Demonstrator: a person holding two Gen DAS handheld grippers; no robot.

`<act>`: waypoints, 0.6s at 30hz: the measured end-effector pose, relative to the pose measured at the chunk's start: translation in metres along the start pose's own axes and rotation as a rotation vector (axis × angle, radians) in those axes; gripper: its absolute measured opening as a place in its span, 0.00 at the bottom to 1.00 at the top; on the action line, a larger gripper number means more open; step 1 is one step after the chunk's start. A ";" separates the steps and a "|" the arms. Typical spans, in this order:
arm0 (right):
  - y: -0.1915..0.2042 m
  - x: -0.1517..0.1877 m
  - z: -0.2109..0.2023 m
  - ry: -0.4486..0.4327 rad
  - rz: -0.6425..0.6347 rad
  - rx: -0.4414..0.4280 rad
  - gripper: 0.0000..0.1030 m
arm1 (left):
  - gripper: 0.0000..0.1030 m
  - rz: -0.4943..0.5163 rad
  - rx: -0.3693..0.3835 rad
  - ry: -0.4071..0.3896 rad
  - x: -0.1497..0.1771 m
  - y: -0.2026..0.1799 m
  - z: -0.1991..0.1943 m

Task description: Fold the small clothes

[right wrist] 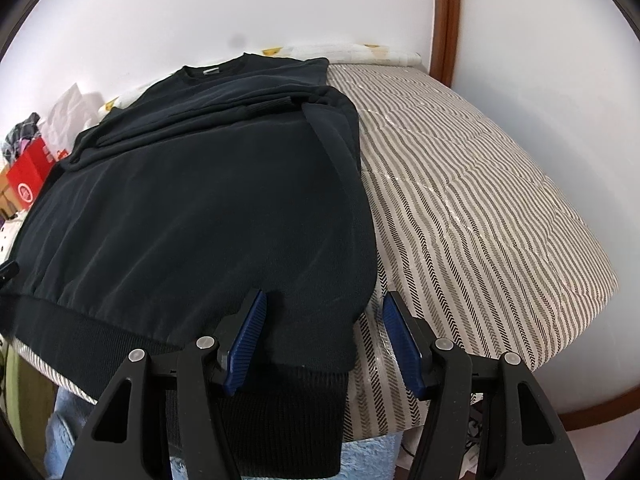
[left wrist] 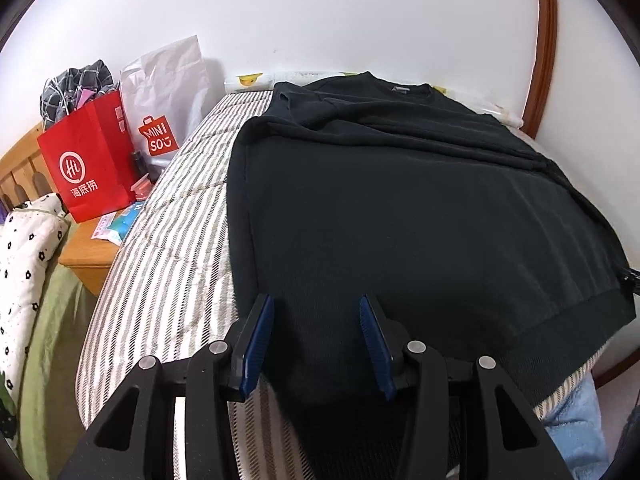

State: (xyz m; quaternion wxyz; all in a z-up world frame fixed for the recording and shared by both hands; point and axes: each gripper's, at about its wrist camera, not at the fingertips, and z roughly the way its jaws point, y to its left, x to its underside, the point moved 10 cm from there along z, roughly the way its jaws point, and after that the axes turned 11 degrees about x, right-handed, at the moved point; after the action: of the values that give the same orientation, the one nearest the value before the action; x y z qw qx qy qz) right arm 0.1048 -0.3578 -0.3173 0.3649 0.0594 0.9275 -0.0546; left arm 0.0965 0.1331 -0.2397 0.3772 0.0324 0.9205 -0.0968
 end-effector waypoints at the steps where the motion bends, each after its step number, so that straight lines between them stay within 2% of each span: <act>1: 0.001 0.000 0.000 -0.003 -0.001 -0.005 0.53 | 0.41 -0.001 0.004 -0.004 0.000 0.001 -0.001; 6: 0.009 0.001 -0.005 -0.024 -0.031 -0.032 0.38 | 0.41 -0.040 0.037 -0.005 0.004 0.007 -0.004; 11: 0.008 0.001 -0.006 -0.022 -0.015 -0.057 0.36 | 0.41 -0.046 0.037 -0.016 0.006 0.008 -0.011; 15: 0.008 0.002 -0.006 -0.027 -0.010 -0.065 0.34 | 0.41 -0.056 0.005 -0.002 0.012 0.017 -0.015; 18: 0.009 0.002 -0.005 -0.028 -0.009 -0.064 0.34 | 0.41 -0.092 0.051 0.013 0.019 0.022 -0.015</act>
State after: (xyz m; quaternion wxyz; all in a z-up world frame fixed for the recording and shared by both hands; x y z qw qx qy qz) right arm 0.1015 -0.3485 -0.3153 0.3795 0.0426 0.9238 -0.0274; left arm 0.0754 0.1577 -0.2456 0.3656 0.0003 0.9206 -0.1374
